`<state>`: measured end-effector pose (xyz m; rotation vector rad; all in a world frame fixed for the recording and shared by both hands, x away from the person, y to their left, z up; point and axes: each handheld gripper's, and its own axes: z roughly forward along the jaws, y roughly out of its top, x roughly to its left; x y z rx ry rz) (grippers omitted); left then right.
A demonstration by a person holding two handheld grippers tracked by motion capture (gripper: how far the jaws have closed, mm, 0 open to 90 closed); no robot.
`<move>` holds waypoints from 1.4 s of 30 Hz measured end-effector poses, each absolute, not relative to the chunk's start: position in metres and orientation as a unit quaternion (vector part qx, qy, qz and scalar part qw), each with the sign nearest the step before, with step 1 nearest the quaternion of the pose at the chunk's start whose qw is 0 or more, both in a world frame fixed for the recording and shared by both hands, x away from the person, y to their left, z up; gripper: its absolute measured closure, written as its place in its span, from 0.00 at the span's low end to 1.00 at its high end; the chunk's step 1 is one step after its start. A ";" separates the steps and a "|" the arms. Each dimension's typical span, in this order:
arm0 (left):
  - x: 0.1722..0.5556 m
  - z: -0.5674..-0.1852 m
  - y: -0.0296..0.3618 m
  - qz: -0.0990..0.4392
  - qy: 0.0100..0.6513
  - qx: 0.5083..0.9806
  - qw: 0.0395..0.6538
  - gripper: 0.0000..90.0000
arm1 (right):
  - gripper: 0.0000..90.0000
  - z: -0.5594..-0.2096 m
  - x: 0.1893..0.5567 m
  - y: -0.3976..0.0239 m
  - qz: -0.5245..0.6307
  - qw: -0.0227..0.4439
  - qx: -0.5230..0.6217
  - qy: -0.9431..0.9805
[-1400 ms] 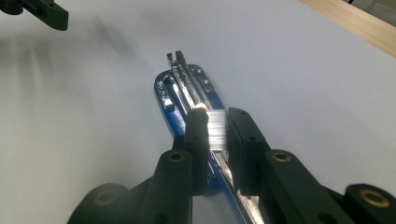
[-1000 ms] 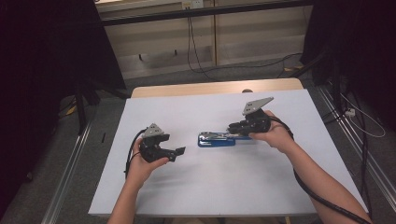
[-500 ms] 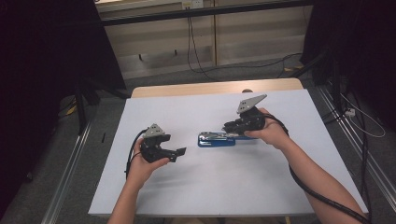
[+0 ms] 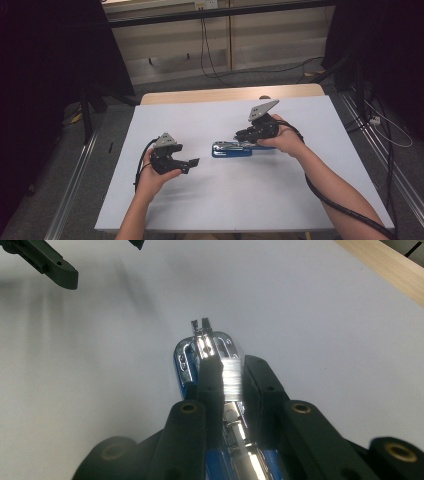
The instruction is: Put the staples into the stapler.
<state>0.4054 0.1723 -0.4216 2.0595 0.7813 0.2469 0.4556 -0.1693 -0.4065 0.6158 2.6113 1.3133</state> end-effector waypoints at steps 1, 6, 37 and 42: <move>0.405 -0.422 0.172 0.100 0.315 0.832 0.445 0.13 | 0.88 -0.407 0.456 -0.169 0.439 0.076 0.204 0.872; 0.406 -0.422 0.173 0.099 0.316 0.833 0.443 0.13 | 0.88 -0.407 0.459 -0.165 0.437 0.075 0.198 0.874; 0.407 -0.423 0.174 0.099 0.319 0.832 0.443 0.13 | 0.88 -0.411 0.471 -0.150 0.436 0.062 0.178 0.880; 0.407 -0.423 0.174 0.100 0.317 0.833 0.443 0.13 | 0.88 -0.412 0.472 -0.148 0.434 0.062 0.176 0.881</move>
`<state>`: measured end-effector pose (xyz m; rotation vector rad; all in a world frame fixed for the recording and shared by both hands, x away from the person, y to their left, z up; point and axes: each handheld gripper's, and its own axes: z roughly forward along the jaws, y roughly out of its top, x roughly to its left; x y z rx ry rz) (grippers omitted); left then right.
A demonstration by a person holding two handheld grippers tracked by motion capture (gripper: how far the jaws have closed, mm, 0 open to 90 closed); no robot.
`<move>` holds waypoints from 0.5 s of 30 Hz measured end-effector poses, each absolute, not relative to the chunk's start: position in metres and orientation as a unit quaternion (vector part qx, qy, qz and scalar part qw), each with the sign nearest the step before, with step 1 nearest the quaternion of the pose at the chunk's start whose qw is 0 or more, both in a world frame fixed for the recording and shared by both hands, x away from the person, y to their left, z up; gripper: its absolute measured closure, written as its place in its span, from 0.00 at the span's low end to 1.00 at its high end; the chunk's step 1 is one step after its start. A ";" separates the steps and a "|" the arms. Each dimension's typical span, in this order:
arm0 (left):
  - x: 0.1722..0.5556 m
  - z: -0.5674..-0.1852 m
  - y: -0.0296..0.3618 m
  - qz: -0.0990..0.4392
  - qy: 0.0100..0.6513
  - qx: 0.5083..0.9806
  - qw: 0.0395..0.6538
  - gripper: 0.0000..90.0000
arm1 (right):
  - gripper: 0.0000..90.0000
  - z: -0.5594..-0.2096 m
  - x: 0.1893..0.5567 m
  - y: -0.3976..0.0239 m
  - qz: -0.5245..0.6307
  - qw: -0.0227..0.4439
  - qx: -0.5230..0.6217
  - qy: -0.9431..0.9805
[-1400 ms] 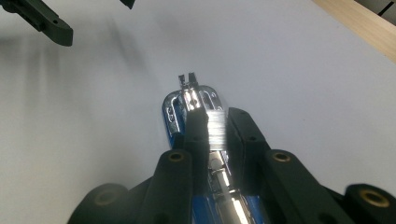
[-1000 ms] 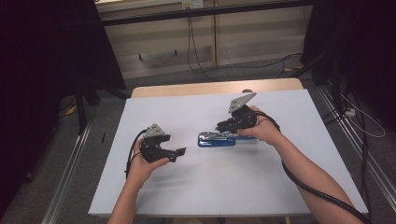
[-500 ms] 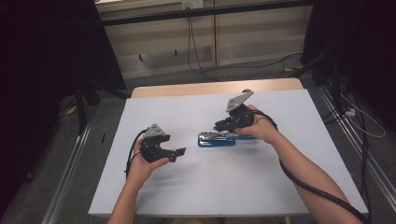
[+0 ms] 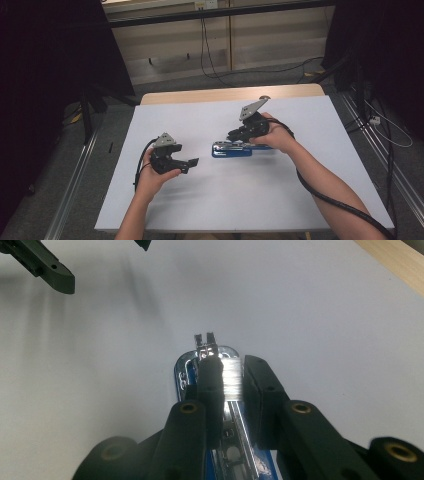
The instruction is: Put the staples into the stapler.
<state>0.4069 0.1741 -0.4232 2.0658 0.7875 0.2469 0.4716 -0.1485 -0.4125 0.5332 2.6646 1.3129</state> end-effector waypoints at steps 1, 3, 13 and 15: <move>0.407 -0.423 0.174 0.100 0.318 0.833 0.442 0.13 | 0.88 -0.413 0.472 -0.148 0.434 0.061 0.176 0.881; 0.407 -0.423 0.174 0.099 0.318 0.833 0.442 0.13 | 0.88 -0.413 0.472 -0.147 0.433 0.061 0.174 0.882; 0.407 -0.424 0.174 0.096 0.319 0.833 0.442 0.13 | 0.88 -0.415 0.474 -0.144 0.431 0.058 0.174 0.883; 0.407 -0.424 0.174 0.096 0.320 0.833 0.442 0.13 | 0.88 -0.416 0.475 -0.142 0.430 0.056 0.172 0.885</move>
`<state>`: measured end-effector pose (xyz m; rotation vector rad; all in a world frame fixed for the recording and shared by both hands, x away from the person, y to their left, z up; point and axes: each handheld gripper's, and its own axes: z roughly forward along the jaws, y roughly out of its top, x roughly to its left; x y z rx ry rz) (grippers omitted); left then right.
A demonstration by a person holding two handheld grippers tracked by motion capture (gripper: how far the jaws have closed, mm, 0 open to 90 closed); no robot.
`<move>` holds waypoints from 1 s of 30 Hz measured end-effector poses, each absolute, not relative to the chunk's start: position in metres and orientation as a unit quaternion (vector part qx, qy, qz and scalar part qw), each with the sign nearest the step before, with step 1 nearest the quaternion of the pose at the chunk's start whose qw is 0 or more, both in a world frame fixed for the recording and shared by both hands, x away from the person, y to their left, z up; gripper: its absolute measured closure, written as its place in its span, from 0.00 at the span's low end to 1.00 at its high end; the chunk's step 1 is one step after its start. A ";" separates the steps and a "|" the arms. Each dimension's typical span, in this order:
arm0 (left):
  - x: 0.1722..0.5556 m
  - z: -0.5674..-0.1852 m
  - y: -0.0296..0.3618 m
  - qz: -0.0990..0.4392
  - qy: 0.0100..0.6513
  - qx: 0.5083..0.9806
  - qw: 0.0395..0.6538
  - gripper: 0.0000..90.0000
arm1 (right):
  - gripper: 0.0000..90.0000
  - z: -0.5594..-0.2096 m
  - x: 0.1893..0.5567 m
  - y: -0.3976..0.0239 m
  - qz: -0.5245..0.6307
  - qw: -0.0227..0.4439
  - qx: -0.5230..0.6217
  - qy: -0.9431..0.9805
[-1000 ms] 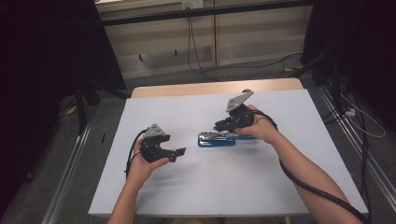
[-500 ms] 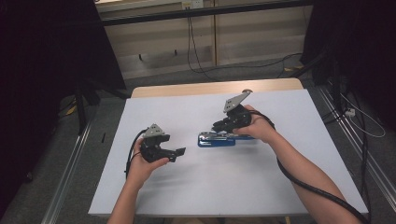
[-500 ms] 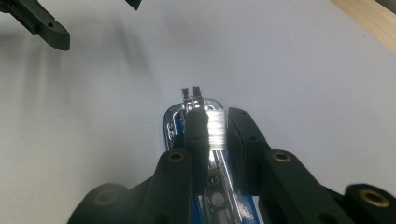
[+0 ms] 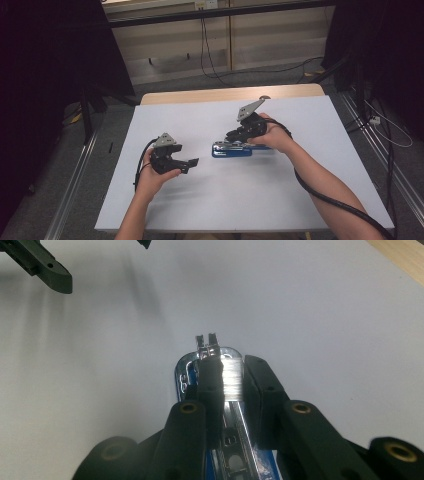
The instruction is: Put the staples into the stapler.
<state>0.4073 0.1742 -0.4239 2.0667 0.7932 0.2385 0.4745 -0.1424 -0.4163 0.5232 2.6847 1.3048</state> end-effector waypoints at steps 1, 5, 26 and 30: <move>0.407 -0.424 0.174 0.096 0.320 0.832 0.442 0.13 | 0.88 -0.417 0.475 -0.142 0.429 0.056 0.170 0.885; 0.407 -0.424 0.174 0.095 0.320 0.834 0.440 0.13 | 0.88 -0.419 0.475 -0.139 0.428 0.053 0.168 0.886; 0.407 -0.426 0.173 0.092 0.319 0.836 0.436 0.13 | 0.88 -0.426 0.477 -0.127 0.431 0.040 0.140 0.891; 0.408 -0.426 0.173 0.093 0.319 0.836 0.438 0.13 | 0.88 -0.426 0.479 -0.126 0.430 0.036 0.138 0.891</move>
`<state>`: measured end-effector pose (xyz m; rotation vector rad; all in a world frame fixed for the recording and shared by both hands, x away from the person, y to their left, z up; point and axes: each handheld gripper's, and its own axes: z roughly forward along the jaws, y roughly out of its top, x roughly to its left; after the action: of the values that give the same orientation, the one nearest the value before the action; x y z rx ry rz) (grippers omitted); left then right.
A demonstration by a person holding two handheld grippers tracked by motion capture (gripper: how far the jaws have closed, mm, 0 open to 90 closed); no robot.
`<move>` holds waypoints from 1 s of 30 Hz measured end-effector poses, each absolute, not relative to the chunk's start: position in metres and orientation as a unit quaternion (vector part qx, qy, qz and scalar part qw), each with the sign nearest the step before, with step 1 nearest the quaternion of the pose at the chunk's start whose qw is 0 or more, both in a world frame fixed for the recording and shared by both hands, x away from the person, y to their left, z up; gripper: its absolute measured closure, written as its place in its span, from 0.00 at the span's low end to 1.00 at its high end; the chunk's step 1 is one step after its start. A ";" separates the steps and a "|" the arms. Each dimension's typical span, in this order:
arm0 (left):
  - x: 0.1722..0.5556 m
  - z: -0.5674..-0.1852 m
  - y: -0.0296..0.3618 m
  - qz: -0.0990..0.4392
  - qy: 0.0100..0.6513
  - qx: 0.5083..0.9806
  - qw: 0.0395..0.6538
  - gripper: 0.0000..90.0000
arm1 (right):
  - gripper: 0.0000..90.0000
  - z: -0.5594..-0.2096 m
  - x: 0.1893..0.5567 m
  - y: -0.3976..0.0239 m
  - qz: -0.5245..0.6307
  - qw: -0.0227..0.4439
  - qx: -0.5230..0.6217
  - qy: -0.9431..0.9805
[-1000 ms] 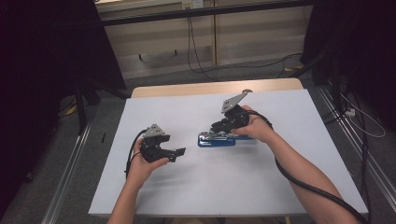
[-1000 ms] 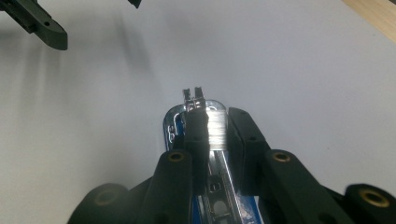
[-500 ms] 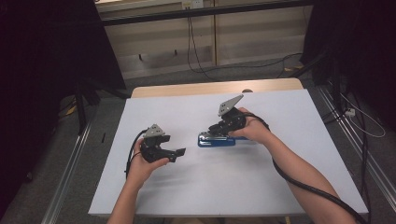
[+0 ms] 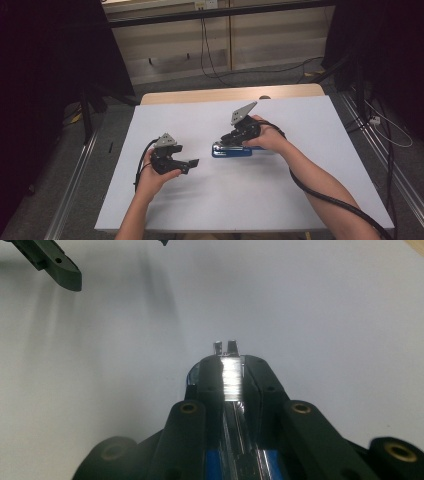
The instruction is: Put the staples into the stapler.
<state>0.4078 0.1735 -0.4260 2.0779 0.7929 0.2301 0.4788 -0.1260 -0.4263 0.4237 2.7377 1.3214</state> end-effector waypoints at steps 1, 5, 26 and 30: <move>0.408 -0.426 0.174 0.093 0.319 0.836 0.437 0.13 | 0.88 -0.426 0.479 -0.126 0.429 0.036 0.136 0.892; 0.408 -0.427 0.174 0.091 0.320 0.836 0.435 0.13 | 0.88 -0.427 0.481 -0.125 0.426 0.036 0.132 0.894; 0.410 -0.429 0.172 0.091 0.318 0.840 0.431 0.13 | 0.88 -0.429 0.487 -0.121 0.420 0.030 0.115 0.900; 0.410 -0.429 0.172 0.091 0.317 0.840 0.431 0.13 | 0.88 -0.429 0.487 -0.121 0.420 0.028 0.114 0.900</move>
<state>0.4098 0.1719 -0.4290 2.0941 0.7914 0.2272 0.4871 -0.1208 -0.4291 0.3510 2.7779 1.2955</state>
